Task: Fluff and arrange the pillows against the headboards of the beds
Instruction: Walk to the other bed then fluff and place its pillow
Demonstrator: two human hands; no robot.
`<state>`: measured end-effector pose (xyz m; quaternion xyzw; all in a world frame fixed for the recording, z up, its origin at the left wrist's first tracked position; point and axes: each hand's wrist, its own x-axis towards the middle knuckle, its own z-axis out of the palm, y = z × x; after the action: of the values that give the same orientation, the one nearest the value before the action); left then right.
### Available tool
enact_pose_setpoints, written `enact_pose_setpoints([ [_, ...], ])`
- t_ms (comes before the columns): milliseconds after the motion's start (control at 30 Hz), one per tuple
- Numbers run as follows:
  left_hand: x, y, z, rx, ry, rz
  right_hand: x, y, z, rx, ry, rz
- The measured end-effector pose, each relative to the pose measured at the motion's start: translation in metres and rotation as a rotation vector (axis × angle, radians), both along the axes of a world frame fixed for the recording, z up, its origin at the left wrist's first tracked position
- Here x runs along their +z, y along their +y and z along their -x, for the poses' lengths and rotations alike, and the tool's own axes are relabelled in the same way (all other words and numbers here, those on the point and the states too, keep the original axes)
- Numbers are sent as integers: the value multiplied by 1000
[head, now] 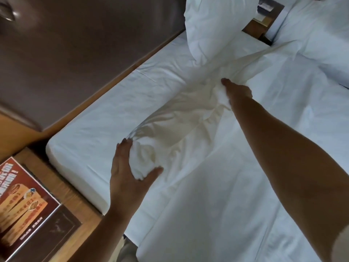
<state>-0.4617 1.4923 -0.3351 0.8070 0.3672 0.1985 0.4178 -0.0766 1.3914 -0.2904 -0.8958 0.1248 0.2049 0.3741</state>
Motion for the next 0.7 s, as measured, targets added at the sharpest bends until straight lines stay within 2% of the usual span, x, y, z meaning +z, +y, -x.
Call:
enact_pose_setpoints([
  [67,1,6,-2,53,44,58,-11,-3,3,5,9,6],
  [267,0,25,-9,37,100,5,-26,-1,11,1,-6,70],
  [400,2,27,-6,54,48,23,-36,2,22,-75,-35,76],
  [600,10,64,-1,78,-16,-11,-20,27,17,-17,-170,106],
  [700,17,80,7,78,-24,-25,-16,32,12,-58,-182,-18],
])
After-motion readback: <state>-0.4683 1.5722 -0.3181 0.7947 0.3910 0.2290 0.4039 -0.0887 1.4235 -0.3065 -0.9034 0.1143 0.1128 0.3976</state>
